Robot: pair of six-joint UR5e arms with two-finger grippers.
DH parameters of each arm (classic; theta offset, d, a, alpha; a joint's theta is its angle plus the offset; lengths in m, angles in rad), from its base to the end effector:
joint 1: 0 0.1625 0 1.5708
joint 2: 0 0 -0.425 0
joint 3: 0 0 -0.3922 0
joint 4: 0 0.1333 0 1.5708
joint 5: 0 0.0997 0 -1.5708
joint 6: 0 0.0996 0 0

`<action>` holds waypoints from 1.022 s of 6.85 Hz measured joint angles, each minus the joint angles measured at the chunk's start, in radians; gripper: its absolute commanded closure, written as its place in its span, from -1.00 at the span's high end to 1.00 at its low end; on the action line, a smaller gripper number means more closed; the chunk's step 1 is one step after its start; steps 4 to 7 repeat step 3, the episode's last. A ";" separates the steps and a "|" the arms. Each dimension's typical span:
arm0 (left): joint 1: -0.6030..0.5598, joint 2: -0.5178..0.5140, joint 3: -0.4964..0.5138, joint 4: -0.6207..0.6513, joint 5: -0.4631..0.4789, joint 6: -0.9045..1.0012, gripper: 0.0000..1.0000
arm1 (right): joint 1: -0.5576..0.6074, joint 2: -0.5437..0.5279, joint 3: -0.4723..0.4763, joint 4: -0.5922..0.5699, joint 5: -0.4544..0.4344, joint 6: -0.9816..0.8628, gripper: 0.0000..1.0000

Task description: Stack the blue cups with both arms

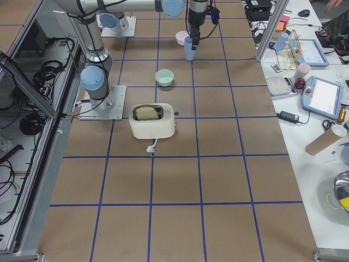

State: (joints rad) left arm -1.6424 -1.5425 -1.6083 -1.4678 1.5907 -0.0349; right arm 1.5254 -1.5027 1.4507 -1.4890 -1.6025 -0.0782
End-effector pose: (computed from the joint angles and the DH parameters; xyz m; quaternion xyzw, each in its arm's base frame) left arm -0.1659 -0.4781 0.4939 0.0179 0.9987 -0.0473 0.0074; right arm 0.1065 -0.5227 0.5044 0.0166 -0.9996 -0.0158 0.0149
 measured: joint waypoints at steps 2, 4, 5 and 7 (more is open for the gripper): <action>0.002 0.001 0.006 -0.011 0.000 0.001 1.00 | 0.002 -0.004 0.001 -0.001 -0.002 -0.003 1.00; 0.002 0.003 0.004 -0.013 0.000 0.001 1.00 | 0.002 -0.005 0.001 0.000 -0.004 -0.004 1.00; 0.002 0.003 0.004 -0.013 0.000 0.001 1.00 | 0.002 -0.005 0.001 0.000 -0.004 -0.004 1.00; 0.002 0.003 0.004 -0.013 0.000 0.001 1.00 | 0.002 -0.005 0.001 0.000 -0.004 -0.004 1.00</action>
